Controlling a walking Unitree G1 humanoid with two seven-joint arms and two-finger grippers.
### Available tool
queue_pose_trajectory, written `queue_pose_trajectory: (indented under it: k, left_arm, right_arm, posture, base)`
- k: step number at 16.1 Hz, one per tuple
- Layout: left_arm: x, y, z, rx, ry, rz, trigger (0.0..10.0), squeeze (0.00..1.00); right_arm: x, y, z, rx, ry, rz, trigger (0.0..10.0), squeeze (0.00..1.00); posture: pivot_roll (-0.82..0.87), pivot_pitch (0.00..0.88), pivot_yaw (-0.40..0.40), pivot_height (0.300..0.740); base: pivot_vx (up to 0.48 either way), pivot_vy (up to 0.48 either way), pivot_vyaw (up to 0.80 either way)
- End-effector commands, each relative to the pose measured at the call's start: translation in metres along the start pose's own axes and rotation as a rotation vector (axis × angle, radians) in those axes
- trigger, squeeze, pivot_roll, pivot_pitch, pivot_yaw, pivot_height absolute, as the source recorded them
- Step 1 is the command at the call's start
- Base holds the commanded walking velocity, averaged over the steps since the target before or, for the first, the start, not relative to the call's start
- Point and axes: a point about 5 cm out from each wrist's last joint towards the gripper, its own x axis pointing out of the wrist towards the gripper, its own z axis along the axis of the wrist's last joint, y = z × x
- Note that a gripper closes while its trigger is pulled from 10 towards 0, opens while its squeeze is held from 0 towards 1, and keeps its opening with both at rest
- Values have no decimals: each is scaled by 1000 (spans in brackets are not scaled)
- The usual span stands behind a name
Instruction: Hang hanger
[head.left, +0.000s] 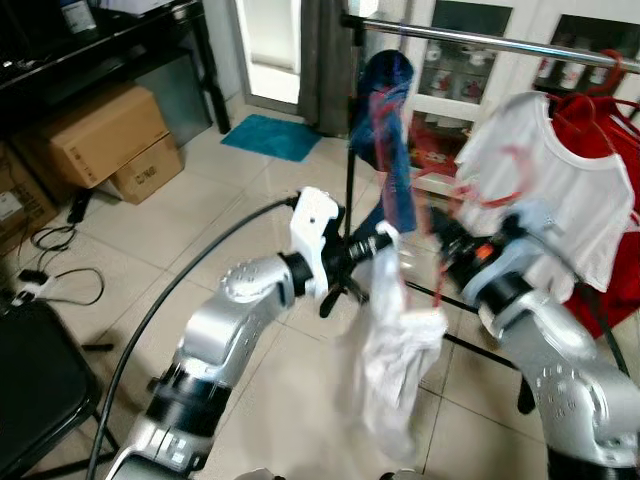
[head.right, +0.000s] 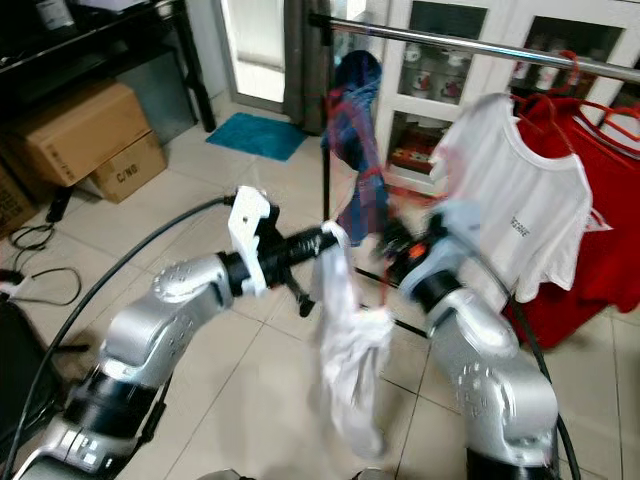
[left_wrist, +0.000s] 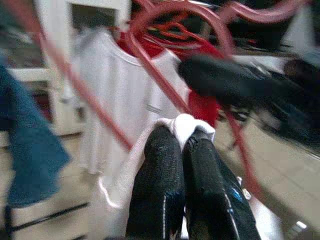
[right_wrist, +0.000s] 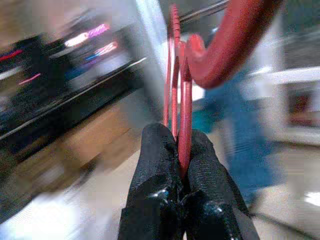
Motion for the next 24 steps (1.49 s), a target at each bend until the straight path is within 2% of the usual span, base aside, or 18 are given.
queue_pose_trajectory:
  k: [1,2,3,4,6,8,9,10,11,12,13,15,17,18,20,21,22,24]
  left_arm:
    - [-4,-3,13,-23,-58,-26,0,0]
    - [-9,-7,29,-106,-166,-52,0,0]
    - [-19,-8,52,-205,-319,-84,0,0]
    - [-26,-7,67,-259,-425,-93,0,0]
    - [-50,13,106,-349,-700,-25,0,0]
    - [-67,33,125,-434,-852,73,0,0]
    - [-69,38,123,-445,-846,114,0,0]
    - [-65,44,108,-415,-708,198,0,0]
    - [-56,43,81,-339,-456,260,0,0]
    - [-47,34,52,-263,-219,242,0,0]
    - [-41,23,32,-250,-66,196,0,0]
    - [-34,9,9,-237,87,139,0,0]
    - [-25,-2,-4,-203,170,77,0,0]
    - [-21,-10,-3,-193,165,12,0,0]
    - [-19,-28,13,-188,58,-139,0,0]
    - [-19,-29,40,-240,-129,-171,0,0]
    - [-24,-21,72,-292,-340,-164,0,0]
    - [-37,2,117,-278,-555,-91,0,0]
  right_arm:
    - [-1,-15,6,-23,-45,-113,0,0]
    - [-3,-23,6,-42,-57,-173,0,0]
    - [-5,-30,2,-99,-32,-199,0,0]
    - [-6,-31,-2,-170,7,-188,0,0]
    - [-5,-24,-4,-255,12,-125,0,0]
    - [-1,-5,2,-316,-54,2,0,0]
    - [0,-1,5,-291,-80,17,0,0]
    - [2,4,13,-206,-146,26,0,0]
    - [4,6,25,-91,-231,16,0,0]
    - [6,3,41,89,-346,-33,0,0]
    - [6,-3,52,218,-430,-70,0,0]
    - [6,-10,65,345,-521,-90,0,0]
    - [7,-13,70,428,-564,-95,0,0]
    - [8,-13,69,406,-552,-97,0,0]
    - [10,-11,58,258,-452,-123,0,0]
    - [14,-11,44,50,-344,-149,0,0]
    - [14,-10,32,-64,-283,-140,0,0]
    - [13,-6,15,-185,-228,-80,0,0]
  posture:
    - [-120,40,70,740]
    - [-118,40,71,740]
    - [-118,40,71,740]
    - [-115,42,71,740]
    - [-115,42,71,740]
    - [-109,44,67,740]
    - [-107,44,68,740]
    - [-107,43,67,740]
    - [-108,43,69,740]
    - [-107,43,70,740]
    - [-109,42,73,740]
    - [-112,42,76,740]
    - [-112,42,76,740]
    - [-112,42,76,740]
    - [-116,42,86,740]
    - [-116,42,86,740]
    - [-115,39,85,740]
    - [-109,36,80,740]
  base:
    - [0,0,0]
    - [0,0,0]
    - [0,0,0]
    - [0,0,0]
    - [0,0,0]
    - [0,0,0]
    - [0,0,0]
    - [0,0,0]
    - [0,0,0]
    - [0,0,0]
    - [0,0,0]
    - [0,0,0]
    - [0,0,0]
    - [0,0,0]
    - [0,0,0]
    - [0,0,0]
    - [0,0,0]
    - [0,0,0]
